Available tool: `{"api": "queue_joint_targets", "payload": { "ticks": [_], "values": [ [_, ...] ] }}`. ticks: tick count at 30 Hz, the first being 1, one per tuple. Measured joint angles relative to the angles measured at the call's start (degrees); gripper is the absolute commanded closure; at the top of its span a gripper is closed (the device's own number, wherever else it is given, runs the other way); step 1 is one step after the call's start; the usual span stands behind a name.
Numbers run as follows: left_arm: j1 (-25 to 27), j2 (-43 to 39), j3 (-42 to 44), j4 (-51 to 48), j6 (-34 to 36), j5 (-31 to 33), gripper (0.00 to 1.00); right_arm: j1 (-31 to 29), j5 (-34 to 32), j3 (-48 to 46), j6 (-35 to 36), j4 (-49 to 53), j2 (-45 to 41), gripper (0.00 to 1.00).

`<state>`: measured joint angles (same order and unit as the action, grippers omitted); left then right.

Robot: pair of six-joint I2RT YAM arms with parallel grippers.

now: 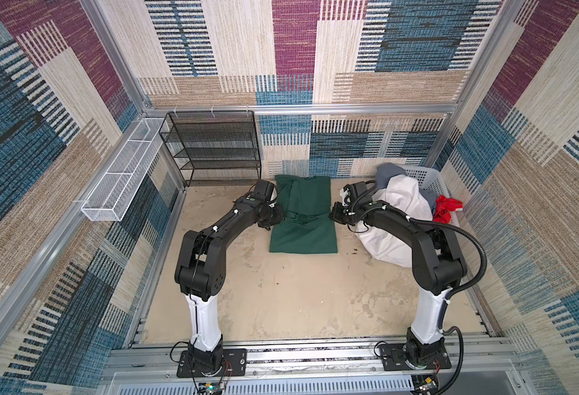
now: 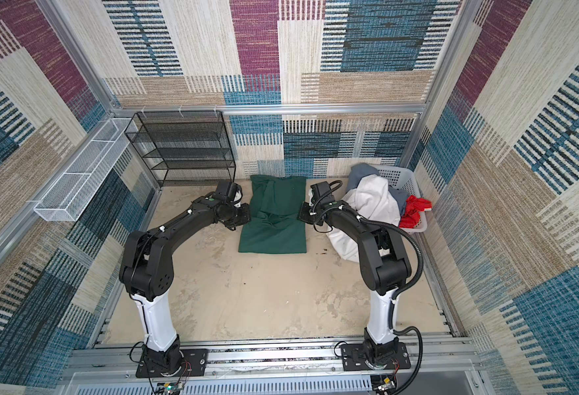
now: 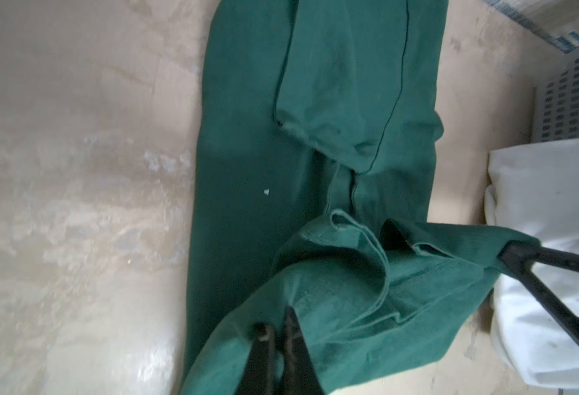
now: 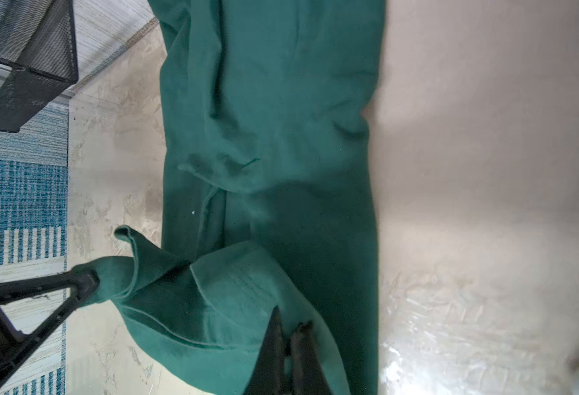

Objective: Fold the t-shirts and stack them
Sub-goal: 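Fold the near end of the green strip away from the robot with both grippers, then move both grippers back to the new near edge of the folded shirt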

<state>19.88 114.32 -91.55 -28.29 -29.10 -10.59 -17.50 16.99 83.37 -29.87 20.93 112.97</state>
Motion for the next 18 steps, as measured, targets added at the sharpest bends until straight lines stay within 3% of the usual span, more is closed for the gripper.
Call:
{"api": "queue_joint_targets", "payload": {
  "ticks": [1, 2, 3, 4, 6, 8, 9, 13, 18],
  "values": [
    [-0.24, 1.09, -1.49, -0.28, 0.42, 0.15, 1.0, 0.44, 0.37, 1.33, 0.17, 0.57, 1.29, 0.66],
    [-0.37, 2.03, -2.73, -0.68, 0.76, 0.2, 0.9, 0.87, 0.61, 2.71, 0.31, 1.27, 2.6, 0.44],
    [-0.52, 3.06, -4.04, -1.07, 1.05, 0.22, 0.72, 1.18, 0.81, 3.91, 0.61, 1.81, 3.67, 0.28],
    [-0.72, 4.26, -5.42, -1.33, 1.55, 0.2, 0.58, 1.49, 1.01, 4.98, 0.98, 2.23, 4.52, 0.16],
    [-0.98, 6.82, -8.57, -2.14, 2.56, 0.2, 0.42, 2.05, 0.96, 6.56, 1.49, 2.99, 5.55, 0.05],
    [-1.11, 8.81, -11.69, -3.63, 3.98, 0.2, 0.22, 2.43, 0.87, 7.32, 2.19, 3.67, 5.62, 0.01],
    [-1.11, 9.11, -12.63, -4.09, 4.68, 0.26, 0.19, 2.54, 0.57, 7.37, 2.58, 3.72, 5.31, 0.02],
    [-1.11, 6.78, -11.78, -4.09, 6.88, 2.91, 0.14, 2.89, -1.25, 4.31, 3.58, 4.35, 1.36, 0.02],
    [-1.11, -1.97, -3.8, -2.58, 8.09, 6.14, 0.14, 3.13, -2.67, -4.46, 3.72, 4.2, -6.95, 0.02]
  ]
}}
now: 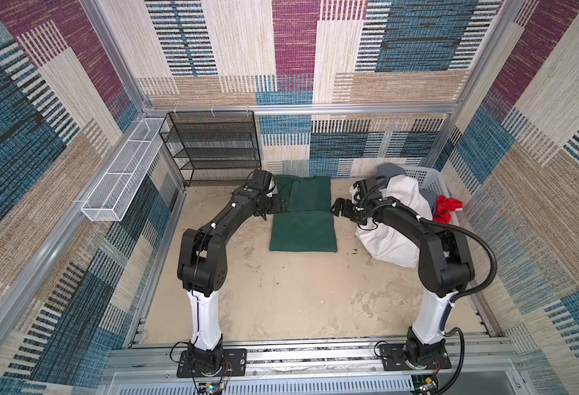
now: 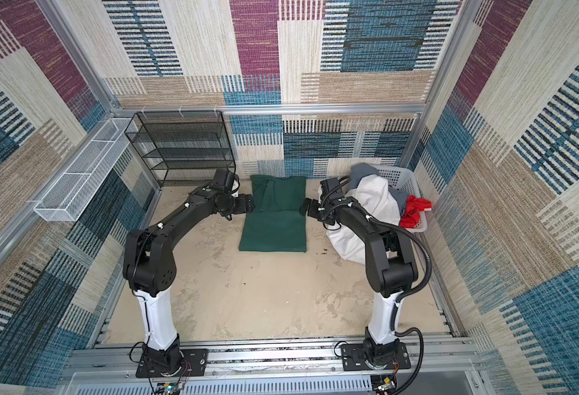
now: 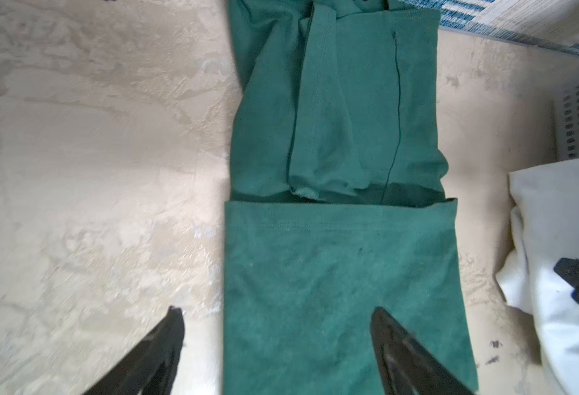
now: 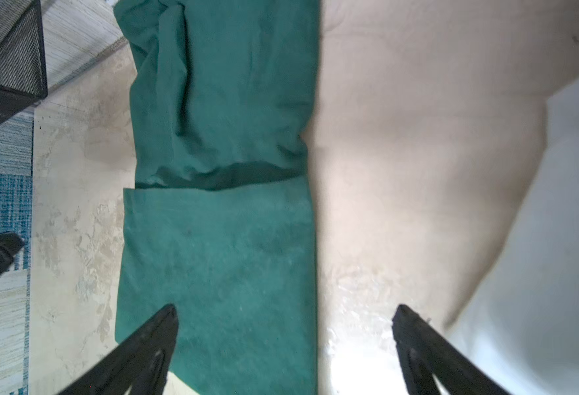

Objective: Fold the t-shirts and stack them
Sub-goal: 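Move both grippers back to the new near edge of the folded shirt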

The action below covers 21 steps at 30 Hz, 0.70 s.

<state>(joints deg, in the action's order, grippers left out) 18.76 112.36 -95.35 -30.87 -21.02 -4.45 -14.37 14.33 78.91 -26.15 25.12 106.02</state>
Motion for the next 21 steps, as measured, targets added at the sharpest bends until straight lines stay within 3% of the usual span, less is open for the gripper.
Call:
{"api": "queue_joint_targets", "payload": {
  "ticks": [8, 13, 21],
  "values": [
    [0.02, -16.33, 24.72, 7.85, -2.38, 1.14, 0.15, 0.09, 1.66, -19.8, -4.11, -3.76, -14.03, 0.01],
    [0.07, -22.91, 39.54, 14.82, -7.15, 0.76, 0.16, 0.07, 5.68, -28.81, -8.81, -10.03, -16.09, 0.01],
    [0.07, -22.27, 45.51, 23.15, -13.33, -3.48, 0.19, -0.02, 11.89, -35.45, -15.34, -21.14, -14.29, 0.06]
  ]
}}
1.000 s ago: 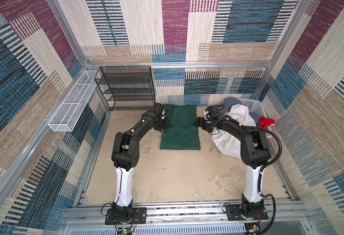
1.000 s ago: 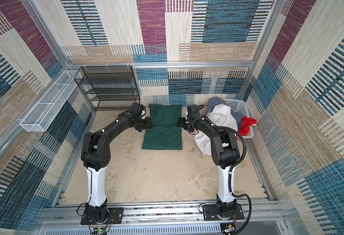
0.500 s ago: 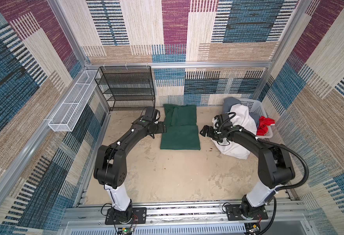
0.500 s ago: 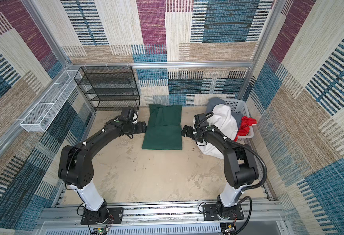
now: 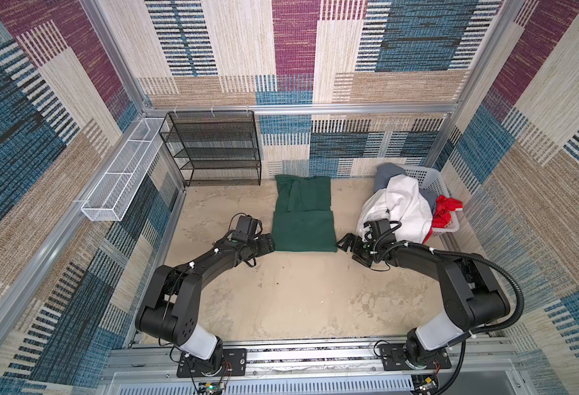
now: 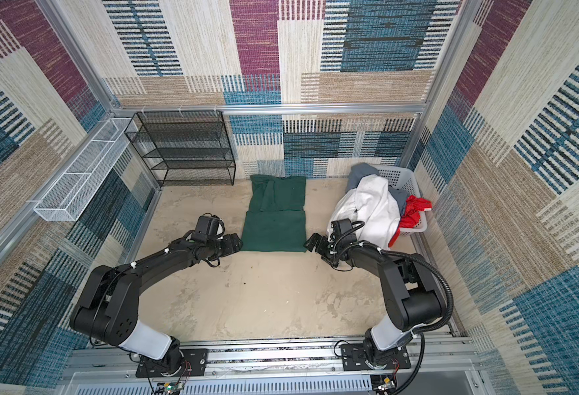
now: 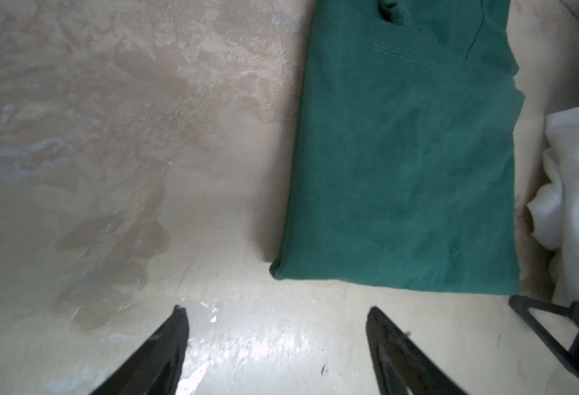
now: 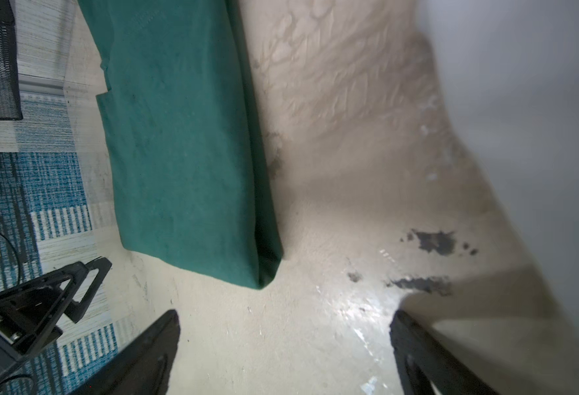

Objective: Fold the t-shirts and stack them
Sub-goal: 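Move both grippers back to the new near edge of the folded shirt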

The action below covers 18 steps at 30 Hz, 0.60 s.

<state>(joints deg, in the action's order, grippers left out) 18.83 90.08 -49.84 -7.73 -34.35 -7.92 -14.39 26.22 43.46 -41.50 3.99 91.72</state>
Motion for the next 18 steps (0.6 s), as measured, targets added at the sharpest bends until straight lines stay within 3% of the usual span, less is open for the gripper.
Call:
{"api": "queue_joint_targets", "payload": {
  "ticks": [8, 18],
  "values": [
    [0.0, 3.34, 0.39, 3.41, -2.73, -2.95, 0.25, -0.39, 3.34, -2.05, -3.26, -10.08, 3.43, 0.25],
    [0.68, 5.95, 2.97, 10.58, -9.2, -8.37, 0.28, -1.42, 4.76, -5.64, -6.67, -18.29, 4.15, 0.26]
  ]
}}
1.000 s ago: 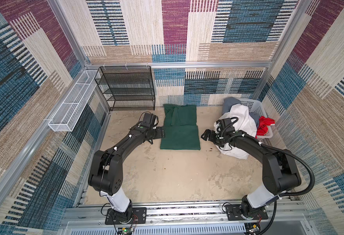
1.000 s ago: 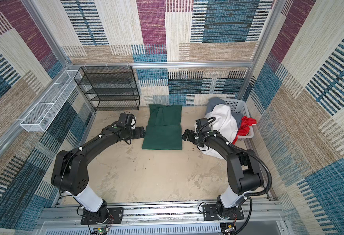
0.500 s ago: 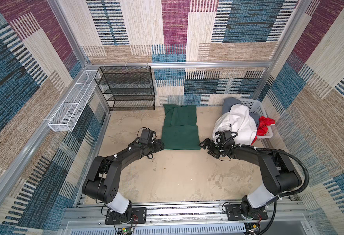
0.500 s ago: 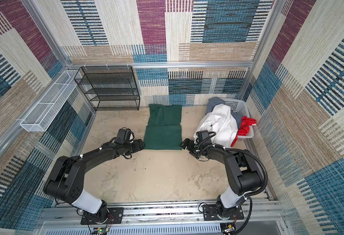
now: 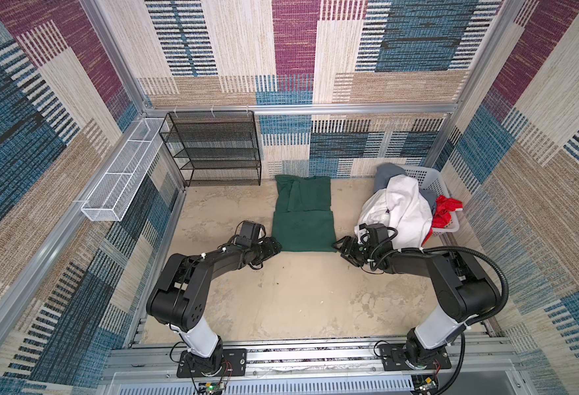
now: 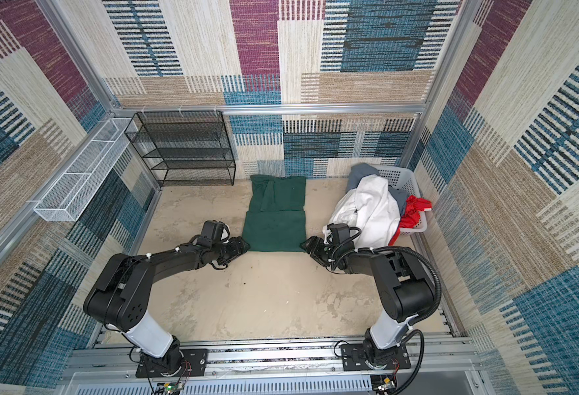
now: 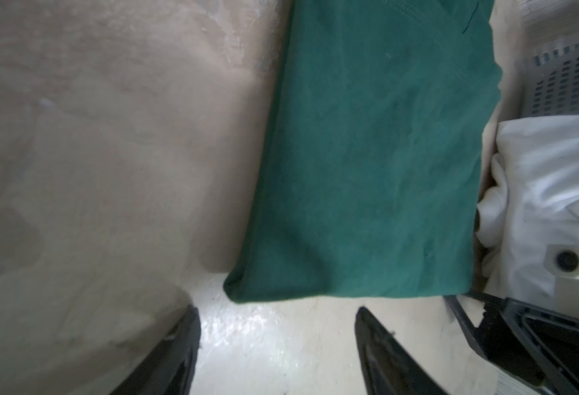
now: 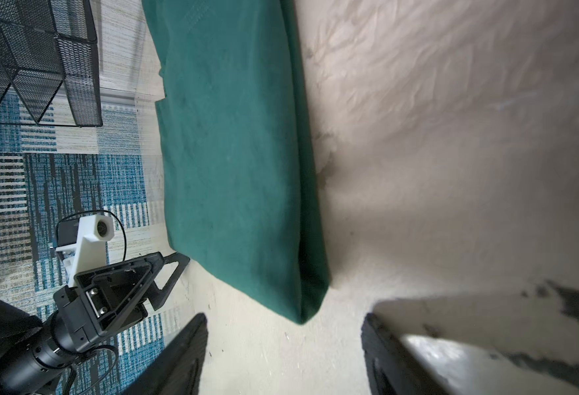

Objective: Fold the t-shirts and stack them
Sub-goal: 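Move both grippers back to the new near edge of the folded shirt, then grasp the near edge with both grippers and lift it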

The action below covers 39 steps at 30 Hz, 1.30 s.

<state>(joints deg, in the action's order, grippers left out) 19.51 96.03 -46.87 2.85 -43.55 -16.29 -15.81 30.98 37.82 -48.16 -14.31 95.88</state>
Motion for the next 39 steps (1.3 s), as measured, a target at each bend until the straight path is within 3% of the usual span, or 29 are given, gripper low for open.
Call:
{"api": "queue_joint_targets", "payload": {
  "ticks": [14, 21, 23, 25, 27, 30, 31, 39],
  "values": [
    [0.07, 2.01, -0.7, 1.81, -1.51, -0.52, 0.39, -1.53, 0.22, -1.31, -3.34, -8.79, 3.63, 0.37],
    [0.07, 4.11, -1.55, 4.52, -1.68, -0.52, 0.49, -1.6, -0.2, -0.79, -3.87, -9.53, 5.22, 0.53],
    [0.04, 4.76, -1.84, 5.09, -1.68, -0.52, 0.51, -1.57, -0.2, -0.57, -3.87, -10.12, 6.01, 0.64],
    [0.07, 5.29, -2.1, 5.62, -1.68, -0.57, 0.56, -1.57, -0.44, -0.33, -4.07, -10.45, 6.88, 0.72],
    [0.07, 5.77, -2.27, 5.88, -1.68, -0.5, 0.75, -1.57, -0.59, -0.33, -4.24, -10.71, 7.54, 0.8],
    [0.04, 6.6, -2.4, 5.42, -1.66, -0.39, 0.95, -1.62, -0.94, -0.22, -4.2, -10.64, 8.24, 1.0],
    [0.07, 6.69, -2.47, 5.29, -1.6, -0.42, 1.0, -1.62, -0.79, -0.24, -4.37, -10.86, 8.31, 1.0],
    [0.13, 5.84, -4.02, 1.33, -0.31, -1.03, 1.0, -1.75, -2.56, -0.59, -2.14, -6.56, 5.2, 1.0]
  ]
}}
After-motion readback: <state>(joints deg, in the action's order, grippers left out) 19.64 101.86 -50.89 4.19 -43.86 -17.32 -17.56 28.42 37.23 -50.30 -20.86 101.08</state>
